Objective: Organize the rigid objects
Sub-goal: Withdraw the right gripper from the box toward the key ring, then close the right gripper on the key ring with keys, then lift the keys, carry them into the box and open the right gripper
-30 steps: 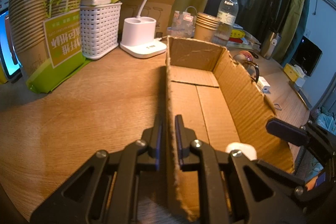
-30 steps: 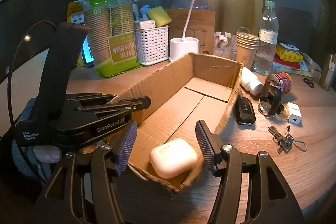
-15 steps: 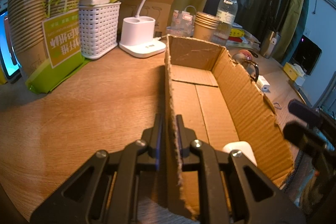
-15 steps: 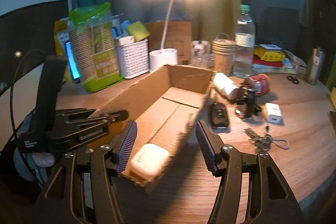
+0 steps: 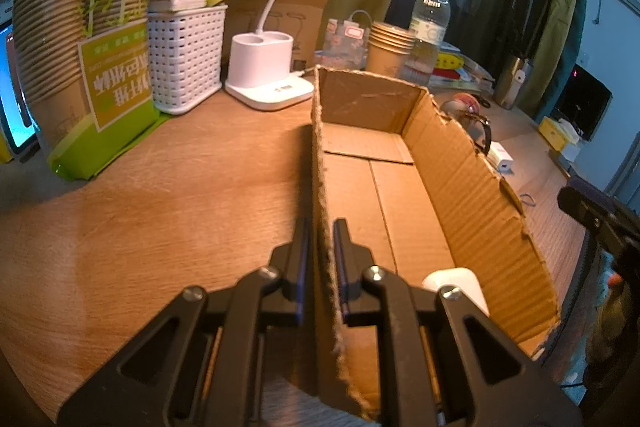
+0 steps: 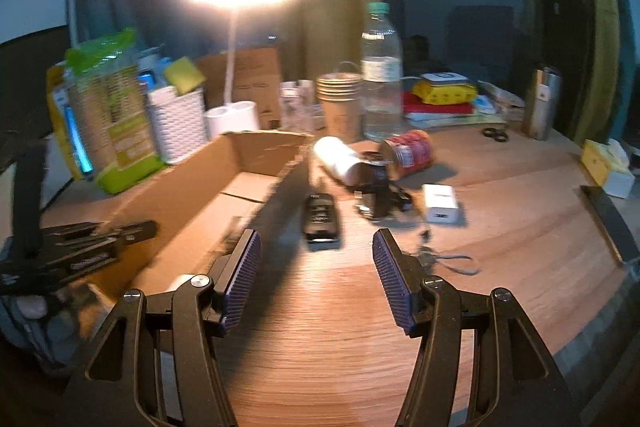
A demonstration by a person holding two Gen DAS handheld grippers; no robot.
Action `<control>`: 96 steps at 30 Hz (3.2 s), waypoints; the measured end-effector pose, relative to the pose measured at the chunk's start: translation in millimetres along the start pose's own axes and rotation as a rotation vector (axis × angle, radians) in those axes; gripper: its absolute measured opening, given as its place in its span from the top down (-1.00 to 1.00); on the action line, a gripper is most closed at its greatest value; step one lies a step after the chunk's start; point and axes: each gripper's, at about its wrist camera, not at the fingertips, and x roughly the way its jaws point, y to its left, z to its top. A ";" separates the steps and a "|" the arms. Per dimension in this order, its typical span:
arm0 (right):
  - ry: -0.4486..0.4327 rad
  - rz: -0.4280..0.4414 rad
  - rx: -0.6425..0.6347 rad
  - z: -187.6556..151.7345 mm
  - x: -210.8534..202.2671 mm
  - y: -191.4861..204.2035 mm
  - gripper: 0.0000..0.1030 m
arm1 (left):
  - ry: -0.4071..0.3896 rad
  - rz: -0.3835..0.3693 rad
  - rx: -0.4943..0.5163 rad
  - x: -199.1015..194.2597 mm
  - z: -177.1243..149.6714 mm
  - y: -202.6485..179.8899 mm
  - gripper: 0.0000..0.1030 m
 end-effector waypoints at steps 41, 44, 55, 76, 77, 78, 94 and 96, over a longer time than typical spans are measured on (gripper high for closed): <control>0.258 -0.123 -0.004 -6.3 95.7 -54.6 -0.19 | -0.008 -0.005 0.019 -3.8 -1.6 -0.5 0.75; 0.260 -0.120 -0.012 -5.7 97.4 -53.3 -0.19 | -0.009 -0.005 0.019 -3.9 -1.6 -0.2 0.75; 0.222 -0.127 -0.022 -7.8 92.9 -51.8 0.52 | -0.008 -0.005 0.019 -3.8 -1.9 -0.1 0.74; 0.096 -0.102 -0.044 0.1 45.8 -35.3 0.74 | -0.008 -0.005 0.020 -3.4 -1.8 0.8 0.74; 0.092 -0.100 -0.046 1.0 44.3 -33.8 0.74 | -0.008 -0.004 0.020 -3.4 -1.8 0.7 0.74; 0.086 -0.097 -0.048 2.3 42.4 -32.3 0.74 | -0.008 -0.005 0.020 -3.3 -1.8 0.7 0.74; 0.002 -0.070 -0.078 21.4 16.3 -14.1 0.74 | -0.007 -0.003 0.024 -2.6 -2.5 2.6 0.74; -0.012 -0.067 -0.083 24.5 12.3 -11.1 0.74 | -0.007 -0.003 0.024 -2.8 -2.5 3.5 0.74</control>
